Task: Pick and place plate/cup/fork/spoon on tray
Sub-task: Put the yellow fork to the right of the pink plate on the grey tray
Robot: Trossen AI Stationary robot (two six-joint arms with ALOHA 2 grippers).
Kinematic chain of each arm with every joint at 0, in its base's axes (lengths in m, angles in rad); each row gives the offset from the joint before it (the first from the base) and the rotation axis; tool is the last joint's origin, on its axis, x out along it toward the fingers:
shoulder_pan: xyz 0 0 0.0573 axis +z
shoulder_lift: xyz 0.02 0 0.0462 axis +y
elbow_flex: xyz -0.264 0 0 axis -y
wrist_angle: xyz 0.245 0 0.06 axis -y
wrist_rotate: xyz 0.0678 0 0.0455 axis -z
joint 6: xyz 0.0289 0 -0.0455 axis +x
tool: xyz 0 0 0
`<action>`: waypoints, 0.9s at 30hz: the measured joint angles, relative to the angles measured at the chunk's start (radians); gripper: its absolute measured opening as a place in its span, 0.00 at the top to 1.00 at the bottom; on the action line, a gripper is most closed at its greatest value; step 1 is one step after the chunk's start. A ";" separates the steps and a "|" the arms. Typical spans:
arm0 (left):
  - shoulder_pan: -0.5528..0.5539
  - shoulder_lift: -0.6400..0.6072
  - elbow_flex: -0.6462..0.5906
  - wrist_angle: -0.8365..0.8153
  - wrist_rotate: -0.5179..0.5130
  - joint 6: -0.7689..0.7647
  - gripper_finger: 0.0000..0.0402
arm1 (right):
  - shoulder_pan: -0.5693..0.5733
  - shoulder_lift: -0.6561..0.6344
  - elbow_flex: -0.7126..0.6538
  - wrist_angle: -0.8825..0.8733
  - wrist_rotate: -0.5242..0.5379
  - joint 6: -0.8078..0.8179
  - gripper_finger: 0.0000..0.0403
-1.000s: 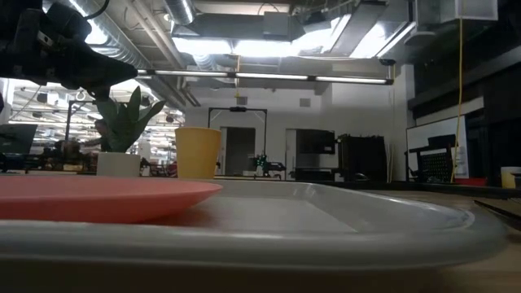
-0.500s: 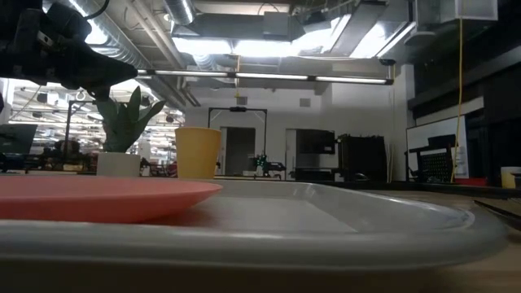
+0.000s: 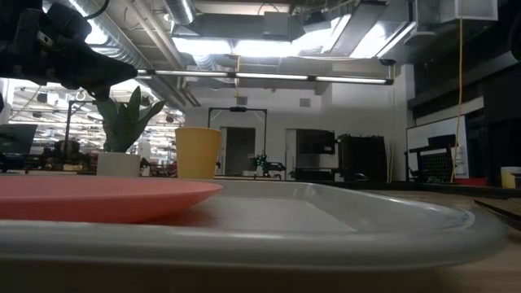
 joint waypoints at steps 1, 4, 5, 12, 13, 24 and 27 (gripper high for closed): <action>0.000 0.000 0.000 0.000 0.000 0.000 0.90 | 0.000 0.001 0.000 0.002 -0.003 0.000 0.55; 0.000 0.000 0.000 0.000 0.000 0.000 0.90 | 0.000 0.001 0.000 0.013 -0.006 0.000 0.66; 0.000 0.000 0.000 0.000 0.000 0.000 0.90 | 0.000 0.002 0.000 0.019 -0.006 0.000 0.71; 0.000 0.000 0.000 0.000 0.000 0.000 0.90 | -0.020 0.002 0.034 -0.016 -0.026 0.003 0.90; 0.000 0.000 0.000 0.000 0.000 0.000 0.90 | -0.026 0.002 0.051 -0.048 -0.029 0.011 0.90; 0.000 0.000 0.000 0.000 0.000 0.000 0.90 | -0.125 -0.019 0.385 -0.218 0.414 0.207 0.90; 0.000 0.000 0.000 0.000 0.000 0.000 0.90 | -0.194 -0.013 0.396 -0.115 0.472 0.229 0.90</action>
